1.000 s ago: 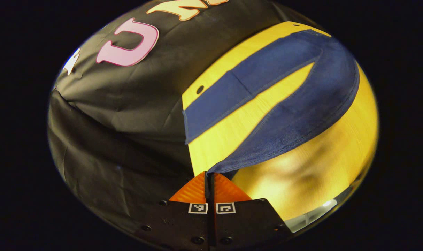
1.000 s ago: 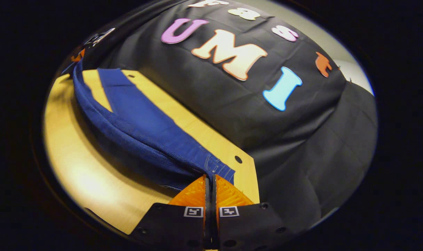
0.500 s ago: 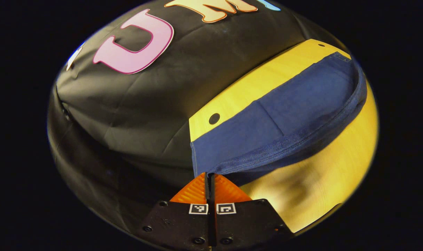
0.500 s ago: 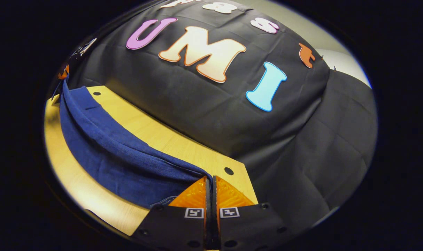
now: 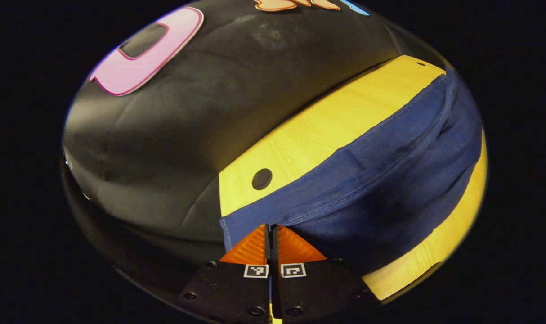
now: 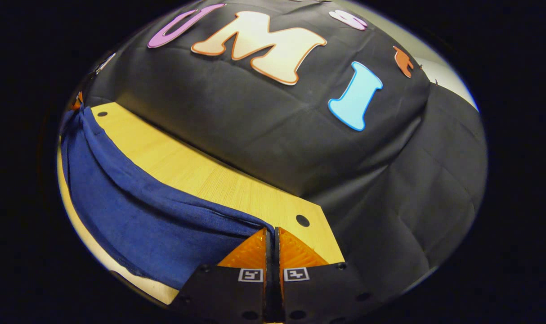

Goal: Grasp the waist and the cuffs of the jeans and fold them to make the two legs overlap; first hold the waist and fold one-third of the jeans toward the cuffs, then hold the cuffs and fold the remaining one-third in the same direction to finish folding.

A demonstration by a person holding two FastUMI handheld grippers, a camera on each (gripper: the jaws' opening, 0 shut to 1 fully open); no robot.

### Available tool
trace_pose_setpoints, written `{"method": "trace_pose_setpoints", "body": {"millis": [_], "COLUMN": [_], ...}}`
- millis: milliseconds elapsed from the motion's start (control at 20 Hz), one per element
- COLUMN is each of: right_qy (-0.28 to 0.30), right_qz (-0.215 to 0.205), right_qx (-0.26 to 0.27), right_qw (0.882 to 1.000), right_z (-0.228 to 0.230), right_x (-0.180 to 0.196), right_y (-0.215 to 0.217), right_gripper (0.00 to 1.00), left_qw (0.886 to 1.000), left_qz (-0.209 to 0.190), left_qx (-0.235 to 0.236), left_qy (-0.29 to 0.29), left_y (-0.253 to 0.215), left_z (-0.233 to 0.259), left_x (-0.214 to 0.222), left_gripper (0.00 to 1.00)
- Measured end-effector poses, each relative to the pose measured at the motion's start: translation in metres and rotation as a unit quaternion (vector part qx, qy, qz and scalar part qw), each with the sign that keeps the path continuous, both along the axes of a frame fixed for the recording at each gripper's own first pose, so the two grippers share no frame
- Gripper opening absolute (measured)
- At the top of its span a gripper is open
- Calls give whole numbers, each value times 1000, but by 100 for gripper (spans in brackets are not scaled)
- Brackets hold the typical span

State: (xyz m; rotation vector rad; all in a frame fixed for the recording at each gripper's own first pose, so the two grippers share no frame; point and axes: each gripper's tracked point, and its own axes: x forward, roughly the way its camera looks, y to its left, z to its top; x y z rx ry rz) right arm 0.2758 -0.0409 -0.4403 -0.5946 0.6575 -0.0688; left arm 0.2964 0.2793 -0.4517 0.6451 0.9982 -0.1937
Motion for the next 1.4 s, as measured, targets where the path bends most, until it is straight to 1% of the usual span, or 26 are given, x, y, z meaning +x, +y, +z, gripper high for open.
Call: {"method": "trace_pose_setpoints", "body": {"millis": [100, 150, 200, 250, 300, 350, 400, 500, 600, 650, 800, 900, 950, 1100, 1200, 1300, 1350, 1400], "right_qy": [14, 23, 28, 29, 25, 20, 13, 2, -2, -1, 0, 4, 2, 4, 15, 26, 32, 44], "right_qz": [-6, -14, -20, -28, -44, -55, -66, -89, -112, -128, -188, -236, -259, -301, -328, -355, -370, -389], "right_qx": [0, 0, 7, 7, 10, 18, 26, 36, 46, 52, 85, 119, 134, 163, 195, 234, 258, 282], "right_qw": [1000, 1000, 999, 999, 999, 998, 997, 995, 993, 990, 978, 964, 957, 940, 924, 905, 892, 876], "right_z": [-24, -34, -46, -44, -37, -37, -28, -17, -10, -9, -14, -22, -28, -44, -55, -64, -71, -83], "right_x": [10, 12, 13, 9, -1, 5, 2, -9, -23, -33, -61, -80, -82, -96, -103, -106, -107, -113], "right_y": [1, 0, -1, -4, -2, -10, -15, -29, -49, -61, -101, -124, -133, -158, -165, -168, -168, -166], "right_gripper": [2, 2, 5, 37, 68, 100, 99, 100, 98, 100, 99, 100, 98, 99, 99, 99, 99, 99], "left_qw": [1000, 1000, 1000, 1000, 999, 998, 997, 992, 987, 984, 973, 967, 964, 956, 951, 949, 949, 948], "left_qz": [3, 4, 4, 7, 10, 19, 26, 42, 64, 76, 103, 117, 124, 152, 168, 178, 182, 185], "left_qx": [-10, -13, -15, -12, -9, -18, -23, -41, -62, -77, -125, -142, -150, -164, -170, -167, -166, -165], "left_qy": [6, 9, 9, -9, -31, -55, -75, -109, -131, -140, -165, -174, -179, -191, -196, -198, -198, -198], "left_y": [0, 1, 2, 1, 3, 0, -6, -22, -31, -37, -65, -80, -84, -92, -98, -99, -102, -104], "left_z": [-17, -24, -27, -23, -31, -13, 1, 30, 56, 65, 93, 114, 127, 150, 157, 163, 168, 172], "left_x": [2, 4, 5, 13, 31, 21, 27, 30, 28, 26, 8, -4, -10, -33, -48, -65, -72, -79], "left_gripper": [0, 0, 0, 33, 67, 100, 92, 93, 93, 94, 94, 94, 94, 94, 95, 95, 95, 95]}}
